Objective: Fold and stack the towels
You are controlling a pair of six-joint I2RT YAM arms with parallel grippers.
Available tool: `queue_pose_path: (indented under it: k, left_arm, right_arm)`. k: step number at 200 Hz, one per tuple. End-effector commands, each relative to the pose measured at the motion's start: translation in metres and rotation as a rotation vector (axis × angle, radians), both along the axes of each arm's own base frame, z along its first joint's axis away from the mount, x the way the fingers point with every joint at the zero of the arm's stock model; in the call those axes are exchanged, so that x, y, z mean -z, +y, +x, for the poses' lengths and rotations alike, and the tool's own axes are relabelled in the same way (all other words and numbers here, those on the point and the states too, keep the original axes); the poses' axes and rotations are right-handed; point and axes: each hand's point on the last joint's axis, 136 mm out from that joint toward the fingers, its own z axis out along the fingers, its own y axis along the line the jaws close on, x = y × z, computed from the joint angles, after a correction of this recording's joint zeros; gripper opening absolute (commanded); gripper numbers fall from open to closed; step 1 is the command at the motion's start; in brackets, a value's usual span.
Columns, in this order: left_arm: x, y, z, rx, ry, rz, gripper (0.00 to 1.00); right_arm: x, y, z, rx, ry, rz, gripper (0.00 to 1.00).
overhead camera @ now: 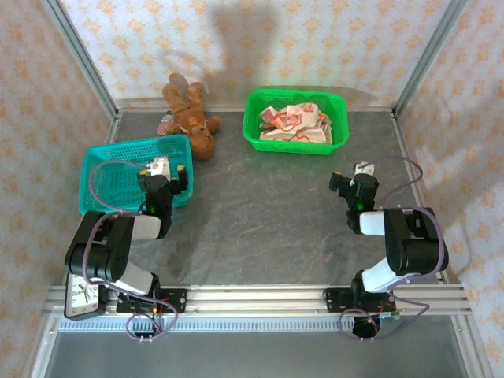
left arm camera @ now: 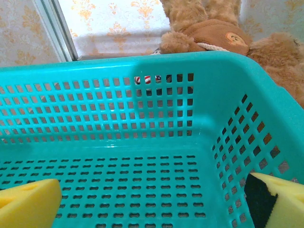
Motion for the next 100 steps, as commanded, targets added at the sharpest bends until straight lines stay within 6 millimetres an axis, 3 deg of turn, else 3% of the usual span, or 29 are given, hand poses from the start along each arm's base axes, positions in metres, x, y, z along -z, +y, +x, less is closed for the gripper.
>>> queue_pose_path:
  k: [1,100]
  left_arm:
    - [0.0145,-0.0058,-0.0033,0.027,0.045,0.002,1.00]
    - [0.0154,-0.0020,-0.0014,0.012,0.055,-0.010,1.00]
  right_arm:
    - [-0.0133,-0.0007,0.0077,0.002,-0.042,0.008,0.99]
    - [-0.0134,-0.0008,0.0077,0.002,-0.042,0.009,0.99]
